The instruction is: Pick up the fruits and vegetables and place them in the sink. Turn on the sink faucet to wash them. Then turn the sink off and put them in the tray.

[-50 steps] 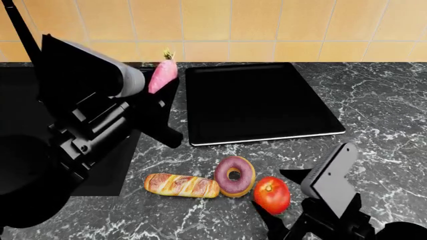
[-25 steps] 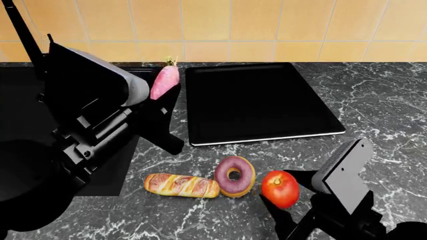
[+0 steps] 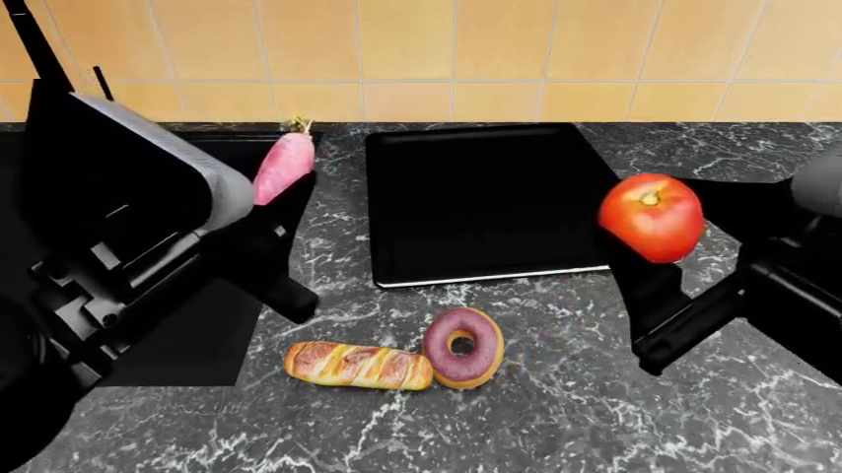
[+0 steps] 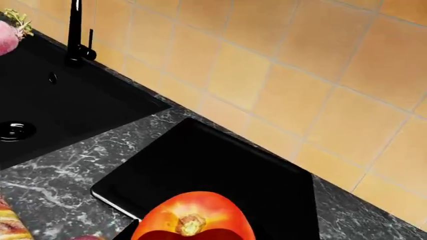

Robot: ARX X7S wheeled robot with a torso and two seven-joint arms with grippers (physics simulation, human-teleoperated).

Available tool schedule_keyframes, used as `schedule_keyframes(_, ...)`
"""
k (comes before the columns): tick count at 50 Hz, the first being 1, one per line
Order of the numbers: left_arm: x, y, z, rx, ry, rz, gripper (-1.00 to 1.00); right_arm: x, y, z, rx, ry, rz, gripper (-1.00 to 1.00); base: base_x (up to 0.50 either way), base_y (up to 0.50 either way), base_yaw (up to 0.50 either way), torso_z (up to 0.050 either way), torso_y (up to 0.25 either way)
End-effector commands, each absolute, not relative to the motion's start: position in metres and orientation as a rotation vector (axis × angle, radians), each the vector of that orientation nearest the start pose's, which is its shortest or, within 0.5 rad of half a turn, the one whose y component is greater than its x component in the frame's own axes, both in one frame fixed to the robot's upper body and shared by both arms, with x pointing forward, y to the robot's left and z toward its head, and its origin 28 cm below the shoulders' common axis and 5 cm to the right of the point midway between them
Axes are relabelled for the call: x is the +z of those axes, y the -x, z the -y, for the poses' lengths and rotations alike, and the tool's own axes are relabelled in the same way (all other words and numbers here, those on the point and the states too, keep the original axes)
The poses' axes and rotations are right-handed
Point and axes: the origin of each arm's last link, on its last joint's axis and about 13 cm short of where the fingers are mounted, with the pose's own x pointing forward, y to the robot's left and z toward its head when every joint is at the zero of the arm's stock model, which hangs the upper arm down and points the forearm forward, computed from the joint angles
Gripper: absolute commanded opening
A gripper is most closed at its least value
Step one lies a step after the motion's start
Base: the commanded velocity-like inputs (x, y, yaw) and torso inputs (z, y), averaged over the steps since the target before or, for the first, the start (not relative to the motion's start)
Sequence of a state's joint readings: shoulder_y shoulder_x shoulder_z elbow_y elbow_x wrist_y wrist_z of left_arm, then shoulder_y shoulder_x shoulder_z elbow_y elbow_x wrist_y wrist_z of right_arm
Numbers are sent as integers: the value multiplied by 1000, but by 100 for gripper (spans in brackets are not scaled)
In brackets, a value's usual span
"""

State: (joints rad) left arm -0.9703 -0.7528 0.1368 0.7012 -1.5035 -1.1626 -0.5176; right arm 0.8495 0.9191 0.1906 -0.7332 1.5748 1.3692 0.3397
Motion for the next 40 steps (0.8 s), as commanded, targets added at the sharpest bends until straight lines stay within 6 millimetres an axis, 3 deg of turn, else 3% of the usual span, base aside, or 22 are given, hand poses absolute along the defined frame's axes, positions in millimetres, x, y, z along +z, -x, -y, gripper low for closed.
schedule_keyframes(1, 292, -201, -249, -458, -219, 99, -100, 326, -171, 193, 439, 397, 20, -100, 0, 0, 0, 0, 0)
schedule_keyframes(5, 302, -193, -251, -467, -207, 124, -100, 333, -175, 195, 492, 457, -41, -100, 0, 58, 0, 0, 0)
schedule_keyframes(14, 309, -187, -256, -471, -211, 145, -100, 345, -174, 190, 564, 534, -71, -100, -105, 500, 0, 0, 1)
schedule_keyframes(40, 305, -189, -253, -469, -273, 70, -100, 355, -177, 186, 570, 547, -30, -100, -184, 500, 0, 0, 0)
